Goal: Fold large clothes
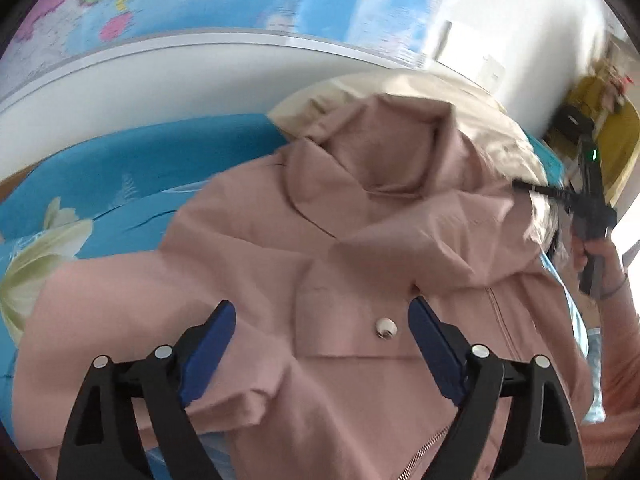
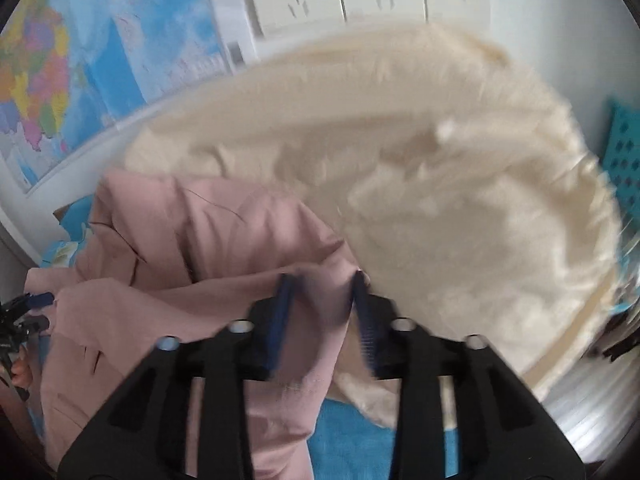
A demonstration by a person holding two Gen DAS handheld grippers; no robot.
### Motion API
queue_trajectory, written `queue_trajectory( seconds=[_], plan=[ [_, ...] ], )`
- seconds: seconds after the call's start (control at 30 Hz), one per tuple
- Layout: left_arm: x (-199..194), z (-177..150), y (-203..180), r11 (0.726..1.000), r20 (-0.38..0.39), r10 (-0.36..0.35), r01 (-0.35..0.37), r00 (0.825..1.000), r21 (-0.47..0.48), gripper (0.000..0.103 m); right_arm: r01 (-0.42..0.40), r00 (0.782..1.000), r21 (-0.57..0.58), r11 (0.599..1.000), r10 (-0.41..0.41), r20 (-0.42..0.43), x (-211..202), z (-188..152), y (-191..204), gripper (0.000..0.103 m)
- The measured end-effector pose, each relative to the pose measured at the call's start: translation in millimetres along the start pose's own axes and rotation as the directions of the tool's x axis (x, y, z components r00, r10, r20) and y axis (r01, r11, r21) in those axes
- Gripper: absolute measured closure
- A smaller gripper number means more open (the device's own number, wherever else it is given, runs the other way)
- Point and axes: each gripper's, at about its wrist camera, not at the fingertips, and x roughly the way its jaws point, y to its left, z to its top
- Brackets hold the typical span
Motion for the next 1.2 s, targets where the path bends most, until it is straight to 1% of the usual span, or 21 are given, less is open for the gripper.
queue_trajectory(
  seconds=[0.03,0.1,0.23,0.27,0.3,0.33,0.37,0.43,0.47,0.5,0.53,0.57,0.63,0.67,0.7,0.73,0.8,0.9,0.93,1.07,1.2],
  plan=[
    [4.1,-1.5,-6.6,0.999,-0.007,0.012,-0.012,1.000,0.033,0.018,0.005,0.999,-0.026,1.000,-0.004,0.035,-11.3,-1.3,7.3,0.054],
    [14.2,-0.6,-22.8,0.995,-0.021,0.050,-0.048,0.999,0.086,0.018,-0.060,0.994,-0.122,0.991,0.071,0.083,-34.8,-7.7,33.7,0.050],
    [44.7,5.3,-36.0,0.987,-0.074,0.075,-0.063,0.994,0.149,0.018,-0.151,0.984,-0.345,0.926,0.175,0.040,-35.8,-27.4,104.2,0.038],
    [53.5,6.5,-38.1,0.985,-0.089,0.081,-0.066,0.993,0.162,0.025,-0.149,0.985,-0.392,0.908,0.171,0.020,-27.5,-33.1,120.3,0.037],
    [60.5,7.1,-40.0,0.981,-0.098,0.093,-0.074,0.991,0.181,0.043,-0.144,0.987,-0.431,0.891,0.160,0.003,-18.7,-37.2,132.7,0.037],
    [64.2,7.4,-40.5,0.978,-0.105,0.098,-0.077,0.990,0.192,0.055,-0.140,0.989,-0.457,0.878,0.150,-0.014,-8.2,-39.9,143.5,0.037],
    [66.9,10.3,-37.6,0.980,-0.114,0.090,-0.067,0.989,0.187,0.088,-0.162,0.987,-0.474,0.866,0.153,-0.057,4.5,-47.8,151.9,0.038],
    [56.7,18.1,-31.4,0.981,-0.096,0.089,-0.070,0.991,0.182,0.089,-0.205,0.979,-0.479,0.853,0.170,-0.116,20.6,-55.7,161.2,0.052],
    [42.8,24.7,-27.0,0.977,-0.056,0.109,-0.097,0.992,0.188,0.089,-0.191,0.981,-0.504,0.842,0.143,-0.133,29.7,-62.4,164.7,0.057],
    [31.0,29.5,-23.0,0.974,-0.030,0.129,-0.121,0.991,0.189,0.091,-0.173,0.983,-0.525,0.833,0.114,-0.144,36.4,-70.2,166.2,0.072],
    [16.9,37.6,-14.5,0.972,-0.005,0.164,-0.160,0.986,0.173,0.093,-0.174,0.981,-0.531,0.829,0.098,-0.169,41.9,-75.0,165.1,0.096],
    [8.3,41.8,-9.1,0.973,0.001,0.170,-0.168,0.986,0.158,0.094,-0.205,0.971,-0.513,0.834,0.105,-0.216,49.4,-78.6,162.9,0.101],
    [-7.9,48.9,1.5,0.963,0.021,0.227,-0.228,0.974,0.141,0.090,-0.266,0.952,-0.491,0.830,0.148,-0.266,47.9,-85.1,157.7,0.102],
    [-10.6,49.6,2.4,0.952,0.022,0.272,-0.272,0.962,0.140,0.074,-0.276,0.950,-0.507,0.817,0.150,-0.275,42.3,-89.1,156.5,0.102],
    [-11.1,50.0,6.3,0.946,0.004,0.295,-0.293,0.955,0.138,0.037,-0.268,0.951,-0.523,0.809,0.134,-0.280,36.6,-91.5,154.9,0.101],
    [-13.2,48.1,11.1,0.954,-0.009,0.274,-0.270,0.962,0.130,0.024,-0.266,0.951,-0.522,0.810,0.131,-0.281,30.4,-91.0,152.5,0.097],
    [-14.6,41.0,11.8,0.968,-0.001,0.227,-0.226,0.974,0.108,0.023,-0.277,0.952,-0.506,0.817,0.163,-0.259,14.1,-85.2,148.8,0.091],
    [-7.4,29.4,2.4,0.960,0.003,0.246,-0.244,0.969,0.140,0.023,-0.280,0.958,-0.483,0.830,0.213,-0.189,-10.0,-70.4,149.0,0.063],
    [-6.7,26.9,5.2,0.962,-0.006,0.235,-0.232,0.972,0.143,0.023,-0.272,0.962,-0.478,0.835,0.222,-0.159,-12.7,-64.9,154.7,0.058],
    [-1.7,17.6,-0.7,0.958,-0.012,0.256,-0.252,0.967,0.134,0.023,-0.291,0.956,-0.465,0.836,0.236,-0.173,13.9,-51.4,182.5,0.060],
    [-45.3,7.0,17.6,0.951,0.065,0.303,-0.306,0.951,0.051,0.019,-0.243,0.951,-0.481,0.843,0.110,-0.287,68.8,-59.8,181.5,0.065]
  ],
)
